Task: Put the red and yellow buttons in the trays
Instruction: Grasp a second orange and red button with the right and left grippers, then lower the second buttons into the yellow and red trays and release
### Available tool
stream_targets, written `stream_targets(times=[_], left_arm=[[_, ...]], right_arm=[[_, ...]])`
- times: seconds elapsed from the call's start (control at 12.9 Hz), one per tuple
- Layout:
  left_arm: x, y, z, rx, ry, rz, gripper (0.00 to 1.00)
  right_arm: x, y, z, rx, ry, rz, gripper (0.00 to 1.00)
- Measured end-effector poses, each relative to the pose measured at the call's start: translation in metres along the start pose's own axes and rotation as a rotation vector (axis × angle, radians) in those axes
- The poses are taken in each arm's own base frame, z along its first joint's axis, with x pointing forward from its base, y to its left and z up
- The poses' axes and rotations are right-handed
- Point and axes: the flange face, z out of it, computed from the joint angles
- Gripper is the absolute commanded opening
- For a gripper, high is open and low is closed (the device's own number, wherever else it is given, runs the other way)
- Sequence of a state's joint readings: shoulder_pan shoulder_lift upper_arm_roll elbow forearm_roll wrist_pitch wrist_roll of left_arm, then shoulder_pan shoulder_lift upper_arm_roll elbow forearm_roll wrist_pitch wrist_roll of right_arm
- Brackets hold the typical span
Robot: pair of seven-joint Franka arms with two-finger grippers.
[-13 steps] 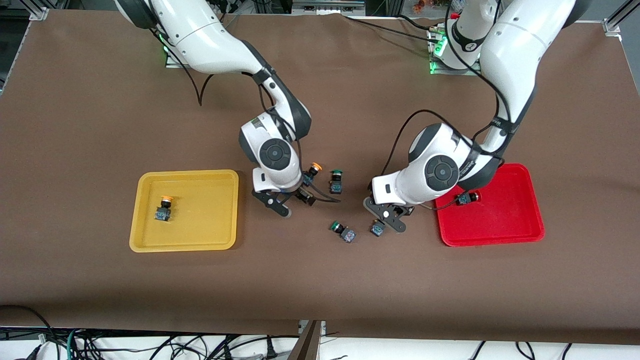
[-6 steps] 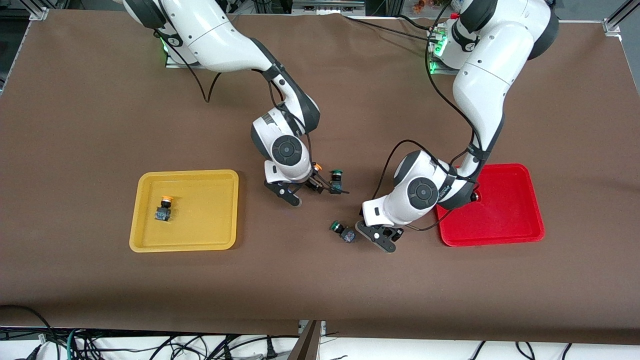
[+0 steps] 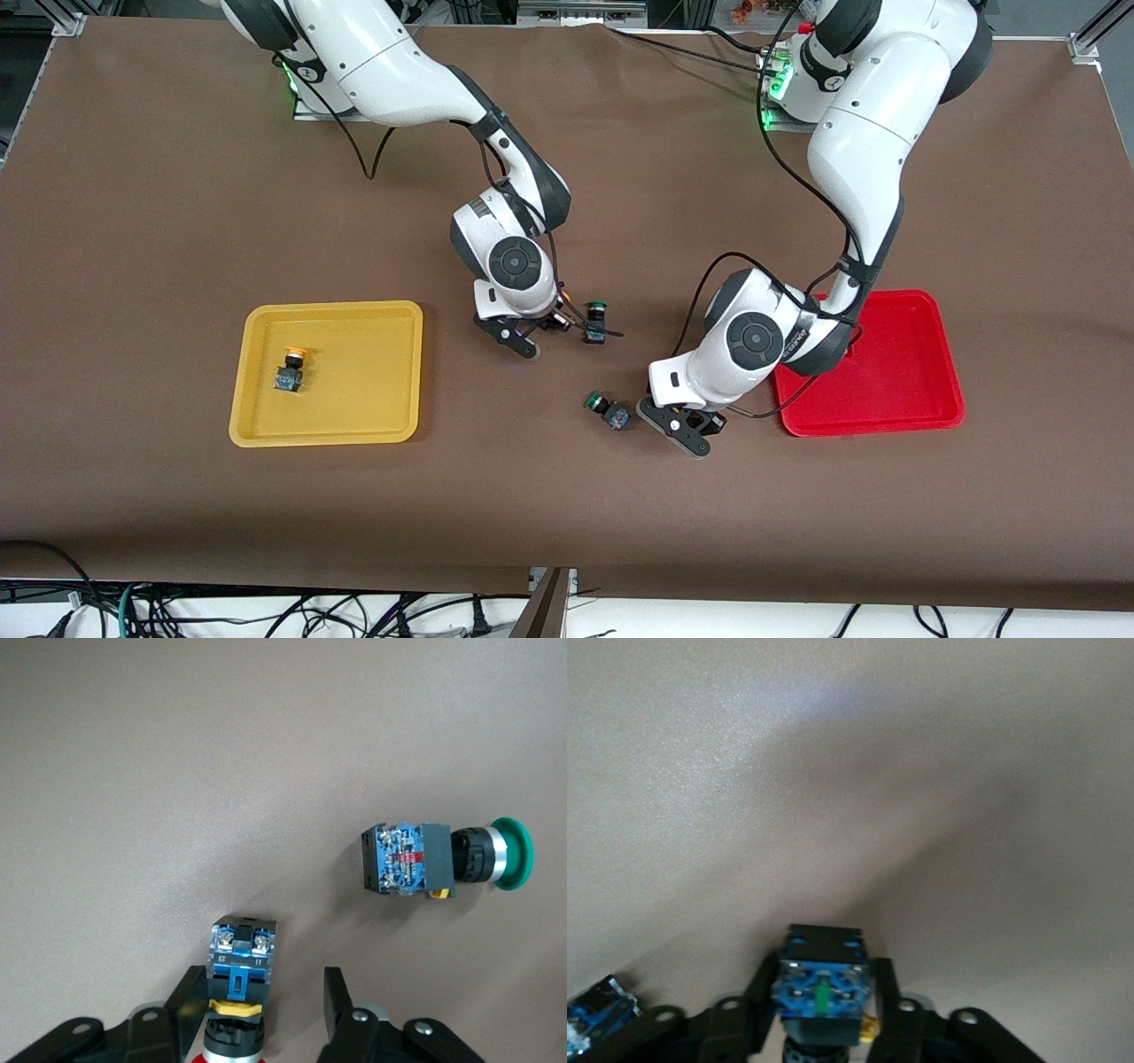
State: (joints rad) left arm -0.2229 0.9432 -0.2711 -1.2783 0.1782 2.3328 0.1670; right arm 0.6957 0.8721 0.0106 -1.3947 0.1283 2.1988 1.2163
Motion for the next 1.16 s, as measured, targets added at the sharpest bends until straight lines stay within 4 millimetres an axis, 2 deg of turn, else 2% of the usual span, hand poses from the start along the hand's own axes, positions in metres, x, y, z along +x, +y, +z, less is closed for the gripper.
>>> stream_targets(times=[0.16, 0.23, 0.39, 0.62, 0.85, 1.01, 1.16], left_arm=[[0.000, 0.001, 0.001, 0.004, -0.002, 0.006, 0.62], [0.000, 0.001, 0.001, 0.005, -0.003, 0.008, 0.60], [-0.001, 0.000, 0.002, 0.023, -0.007, 0.028, 0.61], [-0.003, -0.001, 0.007, 0.069, -0.021, 0.075, 0.65], [-0.003, -0.002, 0.009, 0.074, -0.025, 0.080, 0.65], [-0.004, -0.003, 0.011, 0.078, -0.029, 0.084, 0.65], [-0.005, -0.005, 0.014, 0.104, -0.028, 0.108, 0.62]], right_arm=[[0.008, 0.001, -0.005, 0.012, -0.005, 0.003, 0.00], [0.020, 0.003, -0.012, 0.020, -0.003, -0.006, 0.00], [0.062, 0.019, -0.037, 0.011, -0.012, -0.043, 0.00], [0.151, 0.069, -0.079, -0.002, -0.045, -0.147, 0.00], [0.229, 0.124, -0.095, 0.011, -0.063, -0.276, 0.00], [0.263, 0.155, -0.094, 0.016, -0.073, -0.336, 0.00], [0.284, 0.181, -0.087, 0.006, -0.104, -0.384, 0.00]])
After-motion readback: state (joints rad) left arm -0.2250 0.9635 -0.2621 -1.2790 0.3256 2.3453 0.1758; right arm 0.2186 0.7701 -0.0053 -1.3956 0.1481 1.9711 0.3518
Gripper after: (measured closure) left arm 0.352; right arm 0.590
